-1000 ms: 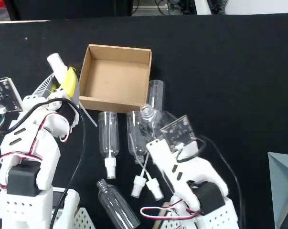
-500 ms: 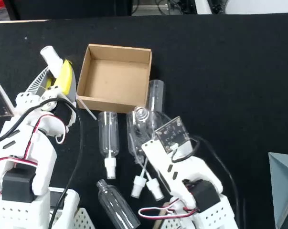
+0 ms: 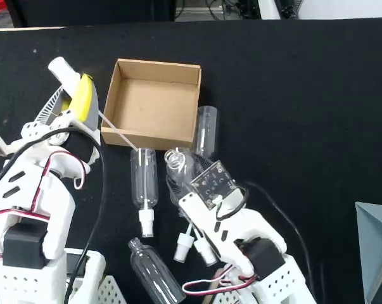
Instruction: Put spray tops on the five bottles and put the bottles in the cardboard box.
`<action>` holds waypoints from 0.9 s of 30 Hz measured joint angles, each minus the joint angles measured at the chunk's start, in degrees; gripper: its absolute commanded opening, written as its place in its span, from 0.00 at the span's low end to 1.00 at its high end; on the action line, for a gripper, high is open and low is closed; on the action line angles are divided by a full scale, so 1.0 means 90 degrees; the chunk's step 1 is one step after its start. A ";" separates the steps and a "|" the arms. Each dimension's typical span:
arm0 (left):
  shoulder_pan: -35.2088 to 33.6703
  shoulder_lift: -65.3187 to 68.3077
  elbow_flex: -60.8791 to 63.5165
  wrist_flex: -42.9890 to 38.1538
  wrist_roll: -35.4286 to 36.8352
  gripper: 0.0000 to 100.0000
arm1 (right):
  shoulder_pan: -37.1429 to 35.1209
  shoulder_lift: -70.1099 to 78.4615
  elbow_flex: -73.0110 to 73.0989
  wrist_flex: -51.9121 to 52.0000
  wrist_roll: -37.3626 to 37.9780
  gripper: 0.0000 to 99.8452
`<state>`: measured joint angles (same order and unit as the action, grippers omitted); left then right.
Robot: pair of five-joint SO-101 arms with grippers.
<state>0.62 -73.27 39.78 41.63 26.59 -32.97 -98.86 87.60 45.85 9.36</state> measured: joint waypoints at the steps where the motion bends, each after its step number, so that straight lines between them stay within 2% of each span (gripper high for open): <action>1: 0.0010 0.0000 0.0000 0.0000 0.0029 0.03 | -0.0029 0.0000 0.0000 0.0000 0.0000 0.07; 10: 0.0625 0.0000 0.0000 0.0000 0.0068 0.03 | -0.0059 0.0000 0.0000 0.0000 0.0303 0.07; 22: 0.0684 0.0000 0.0625 -0.0606 0.0068 0.03 | -0.0059 0.0000 0.0000 0.0000 0.0303 0.07; 27: 0.1182 0.0000 0.0654 -0.0625 0.0068 0.03 | -0.0059 0.0000 0.0000 0.0000 0.0303 0.07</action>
<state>11.25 -73.27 45.67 36.00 27.21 -33.49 -98.86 87.60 45.85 12.09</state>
